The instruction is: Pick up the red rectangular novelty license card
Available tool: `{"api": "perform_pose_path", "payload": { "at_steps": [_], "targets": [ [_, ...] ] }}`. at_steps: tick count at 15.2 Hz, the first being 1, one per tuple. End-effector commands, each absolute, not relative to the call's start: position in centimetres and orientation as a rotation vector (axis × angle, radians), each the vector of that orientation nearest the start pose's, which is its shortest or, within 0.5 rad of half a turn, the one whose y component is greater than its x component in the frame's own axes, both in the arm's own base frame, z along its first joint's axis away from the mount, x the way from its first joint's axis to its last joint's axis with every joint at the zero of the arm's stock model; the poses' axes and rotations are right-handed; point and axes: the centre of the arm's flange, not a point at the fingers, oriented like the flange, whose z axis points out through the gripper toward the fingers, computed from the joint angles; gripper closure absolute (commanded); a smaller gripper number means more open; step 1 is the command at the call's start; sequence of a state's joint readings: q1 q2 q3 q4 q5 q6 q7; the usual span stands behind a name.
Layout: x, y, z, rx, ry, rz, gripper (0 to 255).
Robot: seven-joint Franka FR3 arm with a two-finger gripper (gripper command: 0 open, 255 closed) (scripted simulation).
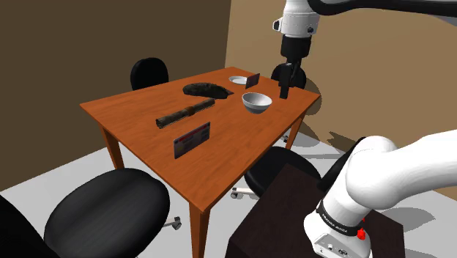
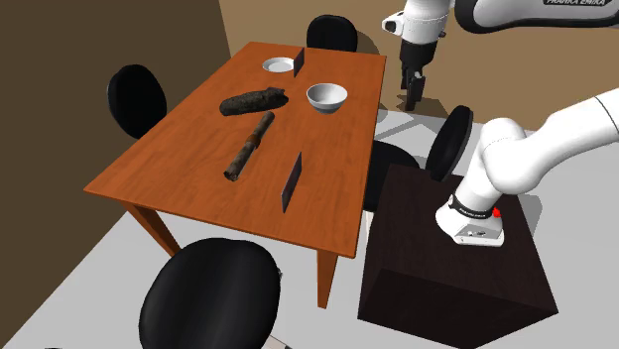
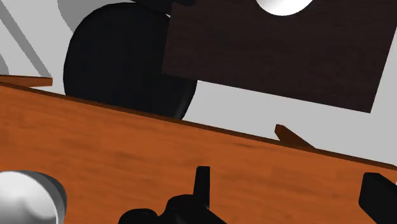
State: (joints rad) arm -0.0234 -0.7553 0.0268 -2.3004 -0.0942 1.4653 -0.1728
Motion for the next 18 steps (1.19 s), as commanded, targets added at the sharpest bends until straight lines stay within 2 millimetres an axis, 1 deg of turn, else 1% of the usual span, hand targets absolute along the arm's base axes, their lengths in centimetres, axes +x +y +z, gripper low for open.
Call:
{"api": "perform_pose_path", "payload": {
  "at_steps": [1,6,10,14,18],
  "targets": [
    [30.4,-0.7,59.9,-3.233,-0.263,0.145,0],
    [35.4,-2.6,56.5,-3.165,-0.633,0.118,0],
    [39.6,-3.2,53.8,-3.080,-0.920,0.094,0],
    [43.8,-2.9,51.1,-2.969,-1.196,0.070,0],
    [47.9,-1.8,48.4,-2.832,-1.459,0.046,0]
  ]
}}
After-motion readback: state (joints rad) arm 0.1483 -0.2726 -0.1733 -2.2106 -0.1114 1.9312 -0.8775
